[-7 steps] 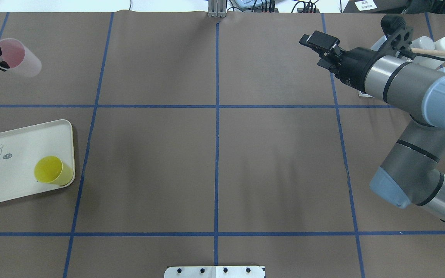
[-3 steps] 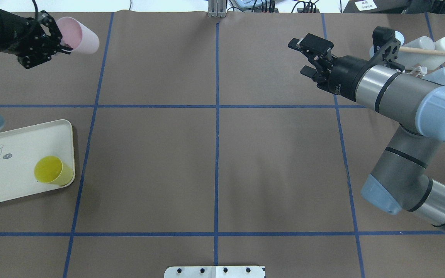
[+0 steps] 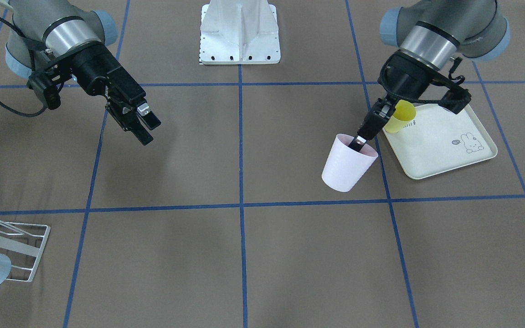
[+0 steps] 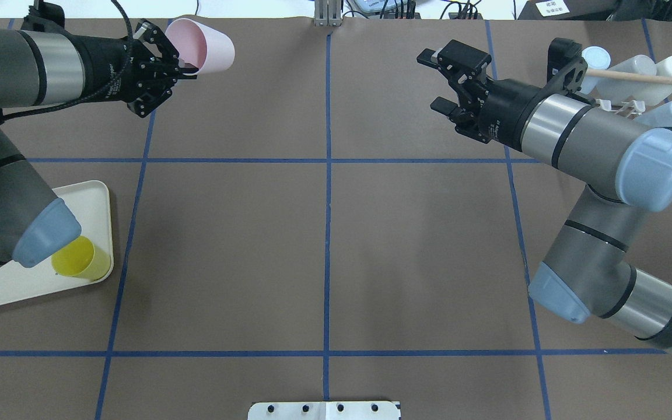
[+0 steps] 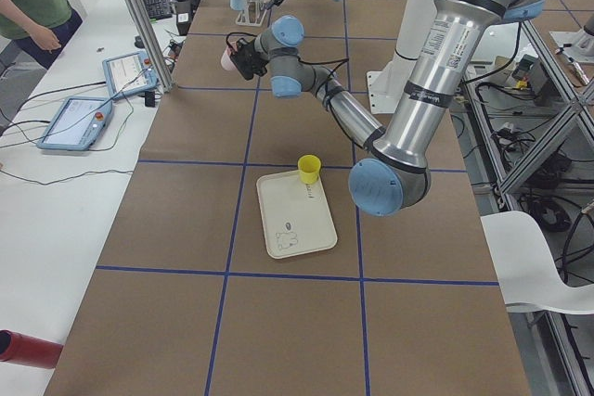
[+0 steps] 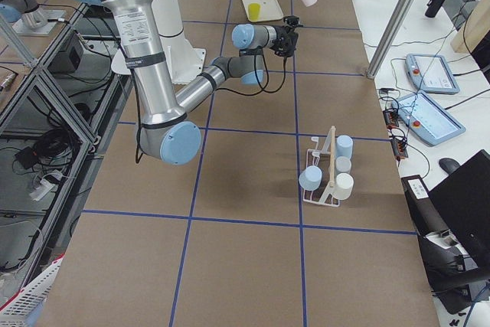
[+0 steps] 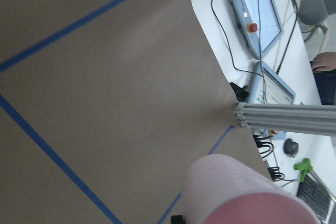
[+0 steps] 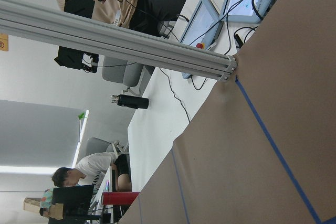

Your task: Transfer IKEA cup to right arm and place on rack

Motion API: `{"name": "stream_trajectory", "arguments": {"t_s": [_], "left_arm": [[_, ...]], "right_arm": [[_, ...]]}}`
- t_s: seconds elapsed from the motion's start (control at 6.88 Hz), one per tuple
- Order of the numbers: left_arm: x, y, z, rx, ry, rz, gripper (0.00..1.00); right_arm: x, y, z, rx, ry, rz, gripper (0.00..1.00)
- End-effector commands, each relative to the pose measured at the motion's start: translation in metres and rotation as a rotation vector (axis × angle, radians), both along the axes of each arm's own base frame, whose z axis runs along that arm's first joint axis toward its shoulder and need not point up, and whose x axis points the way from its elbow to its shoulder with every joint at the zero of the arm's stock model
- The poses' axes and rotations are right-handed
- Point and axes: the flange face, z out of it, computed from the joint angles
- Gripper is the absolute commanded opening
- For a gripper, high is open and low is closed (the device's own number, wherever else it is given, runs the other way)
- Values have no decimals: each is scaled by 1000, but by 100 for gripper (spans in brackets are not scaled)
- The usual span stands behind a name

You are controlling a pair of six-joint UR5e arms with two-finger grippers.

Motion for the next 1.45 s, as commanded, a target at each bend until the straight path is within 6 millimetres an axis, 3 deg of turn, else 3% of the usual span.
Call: {"name": "stream_trajectory", "arguments": {"t_s": [0.0, 0.29, 0.44, 0.73, 0.87, 1.31], "left_arm": [[16, 24, -9, 116, 250, 18, 0], [52, 34, 30, 209, 497, 17, 0], [79, 56, 26, 228, 602, 5, 0], [118, 85, -16, 229, 697, 29, 0], [128, 92, -19, 218, 706, 30, 0], [140, 86, -16, 204, 696, 17, 0]], "right_arm": [[-16, 9, -36, -9, -106, -46, 99], [-29, 24, -59, -21, -218, -100, 100], [-32, 26, -62, -19, -221, -106, 100], [-44, 17, -65, -23, -217, -106, 100], [-45, 17, -64, -24, -215, -109, 99], [-48, 22, -64, -13, -241, -120, 100]]}}
